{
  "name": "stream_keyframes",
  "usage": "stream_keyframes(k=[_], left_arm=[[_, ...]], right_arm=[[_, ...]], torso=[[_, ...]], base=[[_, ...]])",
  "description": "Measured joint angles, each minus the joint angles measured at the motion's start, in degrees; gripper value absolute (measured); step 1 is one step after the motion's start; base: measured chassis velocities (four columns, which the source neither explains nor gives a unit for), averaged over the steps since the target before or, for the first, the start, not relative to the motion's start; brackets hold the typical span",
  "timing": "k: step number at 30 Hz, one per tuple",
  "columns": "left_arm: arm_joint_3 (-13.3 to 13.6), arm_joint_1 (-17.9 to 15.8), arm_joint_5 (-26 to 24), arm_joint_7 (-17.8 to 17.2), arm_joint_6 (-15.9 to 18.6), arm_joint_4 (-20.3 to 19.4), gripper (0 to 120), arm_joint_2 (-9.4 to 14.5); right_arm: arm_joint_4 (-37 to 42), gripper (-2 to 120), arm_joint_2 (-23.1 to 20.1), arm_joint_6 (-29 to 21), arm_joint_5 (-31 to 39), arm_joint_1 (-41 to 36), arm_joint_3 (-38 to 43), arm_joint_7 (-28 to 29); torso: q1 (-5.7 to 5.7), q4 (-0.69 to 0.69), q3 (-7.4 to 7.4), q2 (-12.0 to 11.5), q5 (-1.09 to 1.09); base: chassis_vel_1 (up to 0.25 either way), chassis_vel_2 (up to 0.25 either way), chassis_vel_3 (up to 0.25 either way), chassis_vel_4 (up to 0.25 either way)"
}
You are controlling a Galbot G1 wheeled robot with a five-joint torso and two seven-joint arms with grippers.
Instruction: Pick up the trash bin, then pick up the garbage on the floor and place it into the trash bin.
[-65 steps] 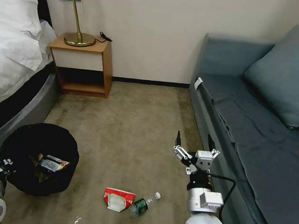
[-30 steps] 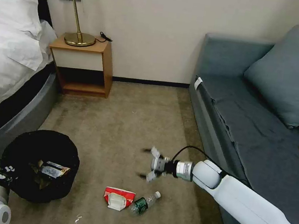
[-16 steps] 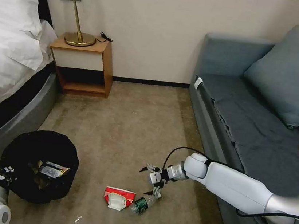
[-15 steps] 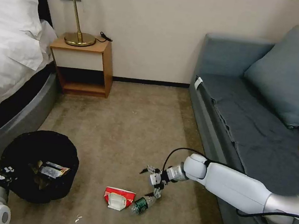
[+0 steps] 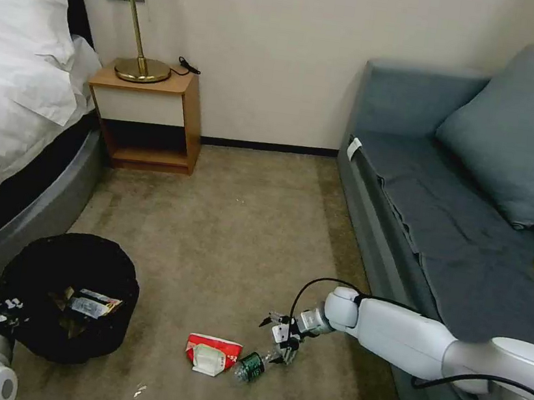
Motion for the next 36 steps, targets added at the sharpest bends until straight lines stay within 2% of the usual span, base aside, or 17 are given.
stream_keyframes(k=[8,11,12,16,27,30,36], left_arm=[[0.2,0.0,0.0,0.0,0.0,0.0,1,0.0],[0.2,-0.1,0.0,0.0,-0.1,0.0,1,0.1],[0.2,-0.1,0.0,0.0,-0.1,0.0,1,0.1],[0.3,-0.1,0.1,0.0,-0.2,0.0,1,0.1],[0.7,-0.1,0.6,0.0,-0.2,0.1,1,0.0],[0.8,-0.1,0.7,0.0,-0.2,0.0,1,0.0],[0.9,-0.1,0.8,-0.1,-0.2,0.0,1,0.0]], right_arm=[[-2.7,92,2.5,1.3,-1.1,-1.7,0.5,1.2],[-3.2,79,2.9,2.0,-1.4,-2.3,0.9,1.5],[-3.2,79,2.9,2.0,-1.4,-2.3,0.9,1.5],[-4.3,62,3.1,3.0,-1.8,-3.0,1.4,1.6],[-4.9,57,2.9,4.5,-2.5,-3.9,2.5,1.8],[-4.4,51,1.8,4.9,-2.4,-3.7,3.3,1.8],[-2.4,51,-0.4,5.3,-1.3,-2.7,5.1,2.0]], torso=[[0.0,0.0,0.0,0.0,0.0],[0.0,0.0,0.0,0.0,0.0],[0.0,0.0,0.0,0.0,0.0],[-0.01,0.0,0.0,0.0,0.0],[-0.01,0.0,0.0,0.0,0.01],[-0.01,0.0,0.0,0.0,0.01],[-0.01,0.0,0.0,0.0,0.0]], base=[[0.0,0.0,0.0,0.0],[0.0,0.0,0.0,0.0],[0.0,0.0,0.0,0.0],[0.0,0.0,0.0,0.0],[0.0,0.0,0.0,0.0],[0.0,0.0,0.0,0.0],[0.0,0.0,0.0,0.0]])
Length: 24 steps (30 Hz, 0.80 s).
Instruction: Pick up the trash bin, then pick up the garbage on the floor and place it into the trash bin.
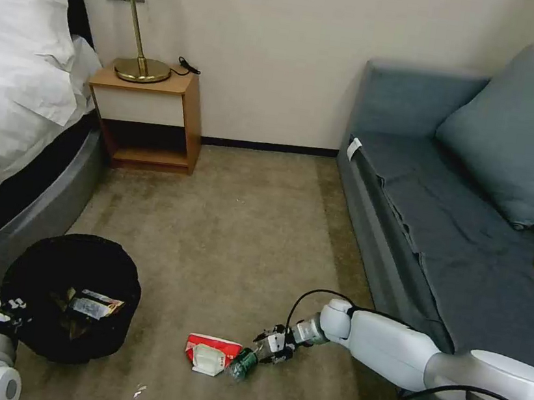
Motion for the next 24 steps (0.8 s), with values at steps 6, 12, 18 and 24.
stream_keyframes(k=[6,12,18,24], left_arm=[[0.6,-0.3,0.2,0.0,0.1,-0.1,1,0.1],[1.4,-0.5,0.8,0.0,0.2,0.2,1,0.0],[2.7,-0.8,1.9,0.0,0.3,0.3,1,-0.4],[3.3,-0.6,2.6,0.1,0.5,-0.5,1,-0.8]], right_arm=[[4.6,51,-3.5,0.1,2.8,2.4,4.0,0.2],[14.0,51,-6.2,-2.6,11.3,6.2,9.9,1.2],[27.6,51,-3.7,-9.5,22.5,10.5,11.4,7.3],[28.5,51,6.2,-11.6,23.9,13.0,7.1,12.5]], torso=[[0.0,-0.01,0.0,0.0,0.01],[0.0,-0.01,0.0,0.0,-0.01],[0.0,0.0,0.0,0.0,-0.01],[0.0,0.03,0.0,0.0,-0.01]], base=[[0.0,0.0,0.0,0.0],[0.0,0.0,0.0,0.0],[0.0,0.0,0.0,0.0],[0.0,0.0,0.0,0.0]])
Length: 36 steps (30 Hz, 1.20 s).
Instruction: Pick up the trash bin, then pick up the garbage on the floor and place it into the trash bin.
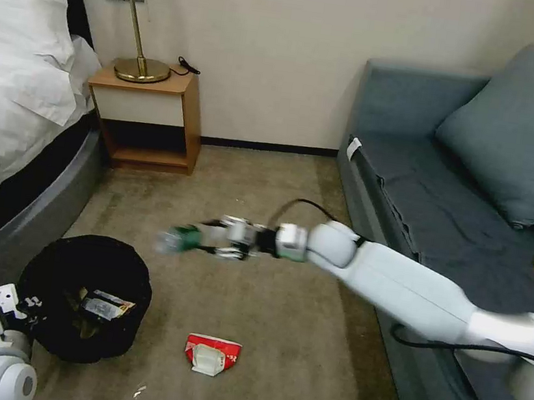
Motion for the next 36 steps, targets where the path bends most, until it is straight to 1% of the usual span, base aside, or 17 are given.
stream_keyframes(k=[2,4,5,6,9,10,14,19,25,27,30,31,35,36], left_arm=[[0.1,0.3,0.1,-0.1,0.0,-0.4,1,-0.1],[0.1,0.6,0.2,-0.1,0.0,-0.9,1,-0.3],[0.1,0.6,0.2,-0.1,0.0,-0.9,1,-0.3],[0.1,0.7,0.3,0.0,0.1,-1.0,1,-0.3],[0.3,0.7,0.4,0.0,0.1,-1.4,1,-0.6],[0.3,0.7,0.4,0.0,0.1,-1.4,1,-0.6],[0.7,0.7,0.7,0.0,0.2,-1.7,1,-0.9],[0.9,0.6,0.9,0.0,0.3,-1.7,1,-1.0],[0.9,0.6,0.9,0.1,0.3,-1.7,1,-1.0],[0.8,0.5,0.9,0.1,0.3,-1.6,1,-0.9],[0.8,0.5,0.9,0.1,0.3,-1.5,1,-0.8],[0.8,0.5,0.9,0.1,0.3,-1.5,1,-0.8],[0.9,0.4,0.8,0.2,0.3,-1.4,1,-0.7],[0.9,0.4,0.8,0.2,0.3,-1.4,1,-0.7]], right_arm=[[-2.1,51,4.2,-0.1,0.0,0.8,-2.6,1.5],[-5.4,51,7.7,0.0,0.2,1.5,-5.6,3.5],[-5.4,51,7.7,0.0,0.2,1.5,-5.6,3.5],[-6.8,51,8.9,0.0,0.3,1.5,-6.5,4.2],[-11.3,51,12.1,0.4,0.2,1.3,-8.5,6.0],[-11.3,51,12.1,0.4,0.2,1.3,-8.5,6.0],[-15.9,51,15.2,0.9,-0.6,0.6,-10.6,7.6],[-17.2,51,16.8,0.9,-1.0,0.0,-11.6,9.3],[-14.2,51,17.0,0.3,-0.8,-0.4,-12.4,11.4],[-13.7,53,16.8,0.2,-0.8,-0.4,-12.4,11.9],[-12.3,67,16.2,-0.1,-0.7,-0.4,-12.7,12.8],[-12.3,67,16.2,-0.1,-0.7,-0.4,-12.7,12.8],[-11.7,86,15.7,-0.5,-0.7,-0.3,-12.9,13.2],[-11.7,86,15.7,-0.5,-0.7,-0.3,-12.9,13.2]], torso=[[0.0,0.03,0.0,0.0,-0.01],[0.0,0.02,0.0,0.0,-0.01],[0.0,0.02,0.0,0.0,-0.01],[0.0,-0.01,0.0,0.0,-0.01],[0.0,-0.04,0.0,0.0,-0.01],[0.0,-0.04,0.0,0.0,-0.01],[0.0,-0.03,0.0,0.0,0.0],[0.0,-0.03,0.0,0.0,0.0],[0.0,-0.02,0.0,0.0,0.0],[0.0,-0.03,0.0,0.0,0.01],[0.0,-0.03,0.0,0.0,0.01],[0.0,-0.03,0.0,0.0,0.01],[0.0,-0.03,0.0,0.0,0.01],[0.0,-0.03,0.0,0.0,0.01]], base=[[0.0,0.0,0.0,0.0],[0.0,0.0,0.0,0.0],[0.0,0.0,0.0,0.0],[0.0,0.0,0.0,0.0],[0.0,0.0,0.0,0.0],[0.0,0.0,0.0,0.0],[0.0,0.0,0.0,0.0],[0.0,0.0,0.0,0.0],[0.0,0.0,0.0,0.0],[0.0,0.0,0.0,0.0],[0.0,0.0,0.0,0.0],[0.0,0.0,0.0,0.0],[0.0,0.0,0.0,0.0],[0.0,0.0,0.0,0.0]])
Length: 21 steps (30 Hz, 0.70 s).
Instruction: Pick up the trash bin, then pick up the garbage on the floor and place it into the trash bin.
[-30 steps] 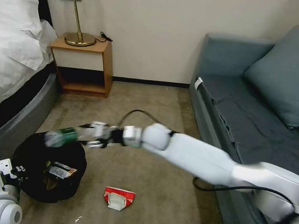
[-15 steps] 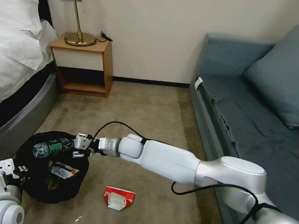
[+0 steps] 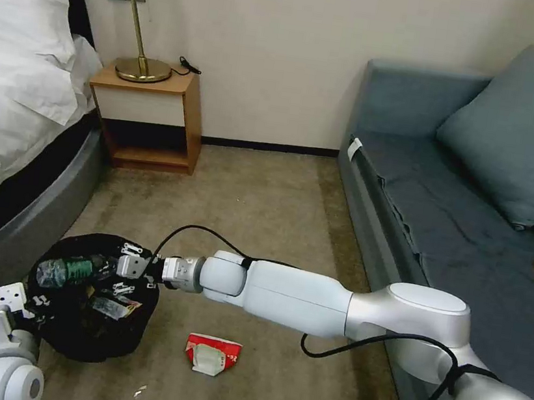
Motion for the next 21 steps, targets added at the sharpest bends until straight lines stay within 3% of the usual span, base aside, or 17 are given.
stream_keyframes(k=[4,11,14,15,16,19,21], left_arm=[[0.0,0.0,-0.1,0.0,0.0,0.1,1,0.1],[-0.4,0.0,-0.5,0.1,0.0,0.1,1,0.5],[-0.9,-0.1,-1.2,0.1,0.0,0.2,1,1.0],[-1.3,-0.1,-1.6,0.1,0.0,0.3,1,1.2],[-1.3,-0.1,-1.6,0.1,0.0,0.3,1,1.2],[-2.0,-0.3,-2.3,0.1,0.0,0.4,1,1.7],[-2.0,-0.3,-2.4,0.1,0.0,0.4,1,1.8]], right_arm=[[0.5,98,-0.3,0.0,0.0,0.0,-0.1,0.5],[3.5,100,-3.2,-3.0,-0.1,0.0,5.0,4.6],[6.2,100,-6.6,-8.5,0.3,-0.1,7.6,10.5],[8.5,100,-8.8,-13.0,1.2,-0.8,8.5,14.0],[8.5,100,-8.8,-13.0,1.2,-0.8,8.5,14.0],[13.3,100,-12.7,-22.4,4.7,-2.7,9.2,21.6],[13.8,100,-13.2,-23.4,5.3,-2.9,9.3,22.3]], torso=[[0.0,0.0,0.0,0.0,0.0],[0.0,0.02,0.0,0.0,0.01],[0.0,-0.01,0.0,0.0,0.01],[0.0,-0.01,0.0,0.0,0.01],[0.0,-0.01,0.0,0.0,0.01],[0.0,-0.01,0.0,0.0,0.02],[0.0,-0.01,0.0,0.0,0.02]], base=[[0.0,0.0,0.0,0.0],[0.0,0.0,0.0,0.0],[0.0,0.0,0.0,0.0],[0.0,0.0,0.0,0.0],[0.0,0.0,0.0,0.0],[0.0,0.0,0.0,0.0],[0.0,0.0,0.0,0.0]])
